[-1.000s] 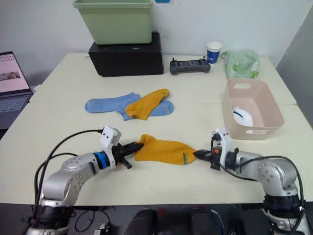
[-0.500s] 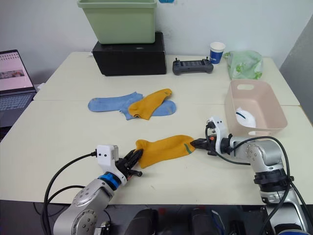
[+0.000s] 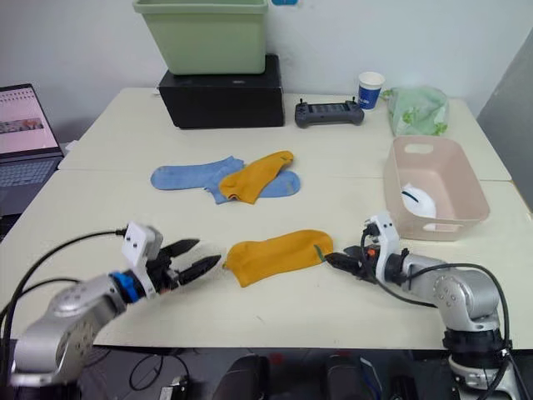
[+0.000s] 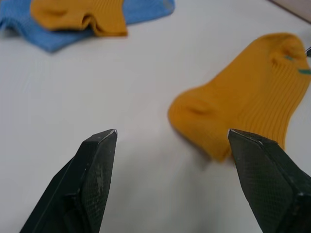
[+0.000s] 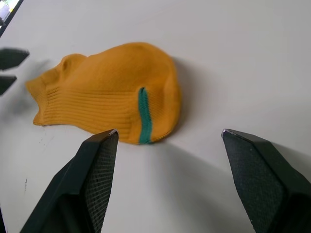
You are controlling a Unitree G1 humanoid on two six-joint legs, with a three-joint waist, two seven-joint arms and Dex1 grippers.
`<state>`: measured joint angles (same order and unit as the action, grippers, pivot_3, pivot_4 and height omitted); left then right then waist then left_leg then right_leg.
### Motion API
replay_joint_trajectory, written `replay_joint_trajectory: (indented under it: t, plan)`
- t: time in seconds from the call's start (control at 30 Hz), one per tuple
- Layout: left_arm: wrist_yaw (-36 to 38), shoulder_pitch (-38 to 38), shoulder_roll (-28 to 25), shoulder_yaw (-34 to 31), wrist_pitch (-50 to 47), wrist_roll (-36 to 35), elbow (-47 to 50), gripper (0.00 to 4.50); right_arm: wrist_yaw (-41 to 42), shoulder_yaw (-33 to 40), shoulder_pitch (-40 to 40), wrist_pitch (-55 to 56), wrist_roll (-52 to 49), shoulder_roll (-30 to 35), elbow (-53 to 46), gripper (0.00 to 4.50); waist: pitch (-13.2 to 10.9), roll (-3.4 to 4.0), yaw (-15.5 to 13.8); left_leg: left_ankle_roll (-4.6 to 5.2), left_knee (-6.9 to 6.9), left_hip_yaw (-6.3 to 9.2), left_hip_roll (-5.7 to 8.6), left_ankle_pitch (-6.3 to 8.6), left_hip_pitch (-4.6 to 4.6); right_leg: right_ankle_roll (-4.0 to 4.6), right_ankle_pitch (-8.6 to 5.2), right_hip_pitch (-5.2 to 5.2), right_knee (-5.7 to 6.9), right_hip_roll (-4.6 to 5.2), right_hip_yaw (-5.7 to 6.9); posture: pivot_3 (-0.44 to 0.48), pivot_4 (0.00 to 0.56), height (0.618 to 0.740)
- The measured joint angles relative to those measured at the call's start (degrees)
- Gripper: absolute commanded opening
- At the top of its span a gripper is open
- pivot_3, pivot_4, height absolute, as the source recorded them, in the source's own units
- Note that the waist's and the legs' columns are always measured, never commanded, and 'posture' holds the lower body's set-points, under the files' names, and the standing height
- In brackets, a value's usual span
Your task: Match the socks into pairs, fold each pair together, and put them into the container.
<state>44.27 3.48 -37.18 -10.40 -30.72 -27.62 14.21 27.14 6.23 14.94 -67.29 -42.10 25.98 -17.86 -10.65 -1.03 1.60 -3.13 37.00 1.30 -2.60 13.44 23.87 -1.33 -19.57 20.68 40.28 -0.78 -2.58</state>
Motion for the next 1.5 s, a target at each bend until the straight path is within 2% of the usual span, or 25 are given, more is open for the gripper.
replay_joint_trajectory:
  t: [0.1, 0.2, 0.23, 0.3, 0.57, 0.6, 0.63, 0.67, 0.8, 0.9, 0.97, 1.07, 1.2, 1.3, 1.43, 1.5]
  plan:
    - [3.28, 8.26, 0.25, 5.66, 2.83, 3.23, -8.85, 3.79, -2.47, 0.22, -1.25, 0.26, 0.27, -2.68, -2.14, 3.64, 0.01, 0.0, 0.13, 0.0, -0.04, -0.02, 0.0, 0.0, 0.02, 0.07, 0.04, 0.0, -0.09, -0.04, 0.02, 0.0, 0.15, 0.74]
    - [6.75, 12.9, 0.68, 11.12, 6.14, 6.84, -16.01, 3.79, -4.63, -0.6, -1.54, 1.2, 0.72, -5.15, -2.82, 3.64, 0.01, -0.01, 0.7, 0.0, -0.07, -0.09, -0.01, 0.0, 0.02, 0.09, 0.05, 0.09, -0.09, -0.13, 0.0, 0.0, 0.15, 0.74]
    - [7.67, 13.49, 0.7, 12.35, 6.84, 7.77, -17.33, 3.62, -5.07, -0.86, -1.54, 1.6, 0.89, -5.91, -2.89, 3.46, 0.01, -0.01, 0.9, 0.01, -0.08, -0.1, -0.03, 0.0, 0.02, 0.09, 0.05, 0.14, -0.08, -0.13, 0.0, 0.0, 0.15, 0.74]
    - [9.15, 14.19, 0.61, 13.59, 8.99, 9.23, -19.25, 3.22, -6.52, -0.87, -1.52, 1.91, 1.35, -7.52, -2.88, 3.05, 0.01, -0.01, 1.12, 0.0, -0.12, -0.03, -0.1, 0.0, 0.04, 0.09, 0.06, 0.18, -0.05, -0.13, -0.06, 0.0, 0.15, 0.74]
    - [11.6, 14.49, 0.42, 13.94, 10.73, 10.09, -20.48, 0.73, -9.06, -2.05, -1.35, 2.1, 2.86, -9.95, -1.72, 0.24, 0.01, 0.0, 1.0, 0.0, -0.1, -0.06, -0.1, -0.01, 0.26, 0.09, 0.05, 0.51, 0.23, -0.1, -0.11, 0.0, 0.15, 0.74]
    - [11.6, 14.25, 0.41, 13.79, 10.58, 9.99, -20.37, 0.39, -9.01, -2.08, -1.04, 2.32, 2.87, -10.2, -1.54, 0.0, 0.01, 0.0, 1.03, 0.0, -0.09, -0.09, -0.1, -0.01, 0.25, 0.09, 0.05, 0.51, 0.25, -0.1, -0.11, 0.0, 0.15, 0.74]
    - [11.59, 14.01, 0.41, 13.62, 10.1, 9.83, -20.05, 0.09, -9.01, -2.15, -0.29, 2.64, 2.99, -10.48, -1.08, 0.0, 0.01, 0.0, 1.11, 0.0, -0.05, -0.13, -0.1, -0.01, 0.25, 0.09, 0.05, 0.51, 0.28, -0.09, -0.12, 0.0, 0.15, 0.74]
    - [11.53, 13.65, 0.41, 13.46, 9.59, 9.73, -19.31, 0.01, -8.97, -2.15, 0.37, 2.97, 3.07, -10.56, -0.36, 0.0, 0.01, 0.0, 1.12, 0.0, -0.04, -0.13, -0.08, -0.01, 0.24, 0.09, 0.05, 0.51, 0.32, -0.05, -0.11, 0.0, 0.15, 0.74]
    - [10.71, 9.95, 0.41, 11.98, 5.92, 7.9, -14.48, 0.01, -7.73, -2.02, 3.3, 3.43, 3.11, -9.96, 3.27, 0.0, 0.01, 0.0, 1.13, 0.0, -0.04, -0.18, -0.09, -0.01, 0.23, 0.09, 0.05, 0.56, 0.39, -0.03, -0.12, 0.0, 0.15, 0.74]
    - [7.26, 5.94, 1.83, 10.44, 1.05, 5.82, -8.11, 0.01, -5.68, -2.53, 7.09, 4.53, 3.37, -8.49, 6.88, 0.0, 0.01, 0.0, 1.19, 0.0, -0.05, -0.19, -0.1, -0.01, 0.24, 0.09, 0.05, 0.6, 0.42, -0.03, -0.14, 0.0, 0.15, 0.74]
    - [3.19, 2.91, 4.49, 9.69, -2.99, 4.06, -2.87, 0.01, -4.08, -3.28, 10.18, 5.71, 4.57, -7.79, 9.58, 0.0, 0.0, 0.0, 1.19, 0.0, -0.03, -0.16, -0.11, -0.01, 0.26, 0.09, 0.05, 0.6, 0.43, 0.0, -0.18, 0.0, 0.15, 0.74]
    - [-5.47, -1.84, 11.48, 9.3, -9.49, 0.99, 6.31, 0.01, -1.26, -5.18, 14.75, 7.83, 6.39, -6.65, 14.88, 0.0, 0.0, -0.02, 1.15, 0.0, 0.01, -0.11, -0.11, -0.01, 0.27, 0.09, 0.05, 0.57, 0.47, 0.08, -0.24, 0.0, 0.15, 0.74]
    - [-13.0, -7.21, 16.4, 10.32, -15.82, -1.83, 15.72, 0.01, 2.13, -8.32, 19.21, 10.89, 9.67, -6.41, 21.88, 0.0, 0.0, -0.02, 1.14, 0.0, 0.0, -0.06, -0.1, -0.02, 0.23, 0.1, 0.05, 0.57, 0.52, 0.07, -0.23, 0.0, 0.15, 0.74]
    - [-16.25, -9.88, 18.08, 11.45, -18.02, -2.68, 18.07, 0.01, 5.04, -10.8, 21.65, 12.98, 12.08, -6.41, 26.13, 0.0, 0.0, -0.02, 1.13, -0.01, 0.0, -0.04, -0.09, -0.02, 0.22, 0.1, 0.06, 0.57, 0.55, 0.06, -0.2, 0.0, 0.15, 0.74]
    - [-18.88, -10.54, 18.3, 9.73, -18.54, -2.79, 18.87, 0.01, 7.98, -13.32, 23.18, 14.62, 14.1, -7.18, 29.07, 0.0, 0.0, -0.02, 1.12, -0.02, 0.0, -0.03, -0.08, -0.03, 0.21, 0.1, 0.06, 0.57, 0.55, 0.02, -0.19, 0.0, 0.15, 0.74]
    - [-19.27, -11.54, 18.24, 9.11, -18.67, -3.14, 19.29, 0.49, 8.86, -14.2, 23.55, 15.12, 14.64, -7.45, 29.51, 0.0, 0.0, -0.02, 1.1, -0.03, -0.01, -0.05, -0.1, -0.03, 0.23, 0.1, 0.06, 0.58, 0.52, 0.03, -0.2, 0.0, 0.15, 0.74]
